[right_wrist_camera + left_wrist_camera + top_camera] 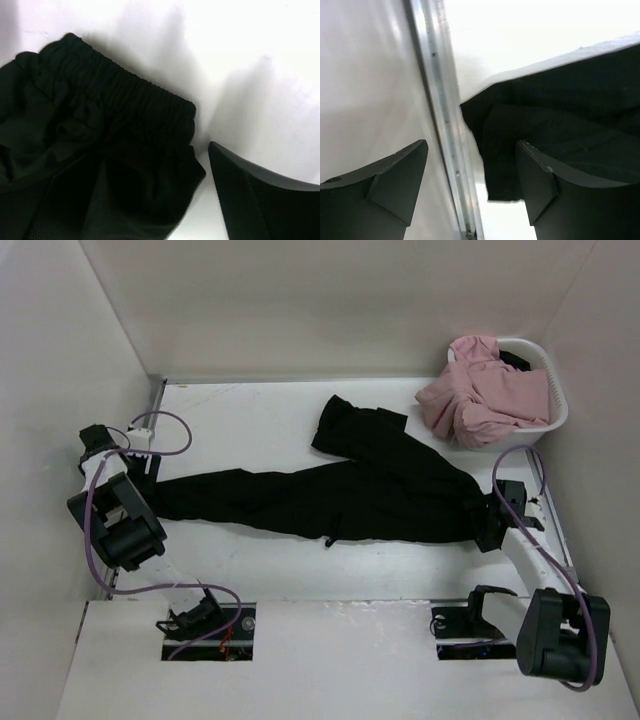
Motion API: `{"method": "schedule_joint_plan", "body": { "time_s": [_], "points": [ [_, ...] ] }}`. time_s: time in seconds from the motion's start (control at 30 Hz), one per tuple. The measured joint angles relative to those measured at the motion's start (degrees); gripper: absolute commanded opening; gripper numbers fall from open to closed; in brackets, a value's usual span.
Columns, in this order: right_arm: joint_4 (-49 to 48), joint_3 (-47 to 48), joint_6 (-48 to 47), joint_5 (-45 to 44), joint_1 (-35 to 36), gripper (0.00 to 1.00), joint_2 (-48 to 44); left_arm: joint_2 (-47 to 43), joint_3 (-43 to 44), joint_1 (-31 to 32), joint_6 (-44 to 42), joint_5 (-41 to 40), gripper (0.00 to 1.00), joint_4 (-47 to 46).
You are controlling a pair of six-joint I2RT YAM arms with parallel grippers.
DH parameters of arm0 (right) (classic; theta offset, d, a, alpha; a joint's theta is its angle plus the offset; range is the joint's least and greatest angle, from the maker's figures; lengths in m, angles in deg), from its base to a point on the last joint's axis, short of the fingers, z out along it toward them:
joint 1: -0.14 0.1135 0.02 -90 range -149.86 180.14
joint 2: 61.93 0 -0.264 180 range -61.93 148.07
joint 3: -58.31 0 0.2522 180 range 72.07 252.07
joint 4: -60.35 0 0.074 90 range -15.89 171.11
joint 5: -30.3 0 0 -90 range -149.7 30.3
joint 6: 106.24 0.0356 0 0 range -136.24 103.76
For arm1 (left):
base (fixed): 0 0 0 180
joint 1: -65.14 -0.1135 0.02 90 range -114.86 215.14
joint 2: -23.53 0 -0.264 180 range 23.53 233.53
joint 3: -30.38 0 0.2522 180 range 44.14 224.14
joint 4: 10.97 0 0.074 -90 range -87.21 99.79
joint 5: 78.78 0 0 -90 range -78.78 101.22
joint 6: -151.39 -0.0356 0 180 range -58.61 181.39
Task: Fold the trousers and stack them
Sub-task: Flatten the trousers out
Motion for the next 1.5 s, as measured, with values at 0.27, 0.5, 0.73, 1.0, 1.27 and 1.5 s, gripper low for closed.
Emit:
{"method": "schedule_joint_plan", "body": {
  "time_s": [0.27,0.5,0.73,1.0,1.27,1.5],
  "points": [
    [-3.2,-3.2,1.7,1.0,-4.5,0.0,-1.0,1.4,0.0,2.1,1.5,-2.3,0.39,-0.2],
    [11.9,1.6,-0.2,-1.0,-9.5,0.01,-24.5,-3.8,-0.1,-4.1,-1.1,-2.5,0.26,7.3],
    [14.5,2.8,-2.4,-0.1,-10.3,0.03,-21.2,-11.3,3.4,-3.9,-1.6,5.1,0.65,15.6],
    [14.3,2.6,-4.9,-0.9,-8.9,0.05,-17.0,8.7,13.7,8.0,4.1,4.0,0.61,19.2],
    [14.3,2.6,-6.6,-2.0,-8.9,0.07,-17.9,13.5,15.2,7.0,4.7,2.3,0.49,28.5],
    [14.3,2.7,-7.0,-2.2,-8.9,0.07,-17.1,13.5,16.2,7.4,3.6,2.4,0.52,34.4]
  ]
}}
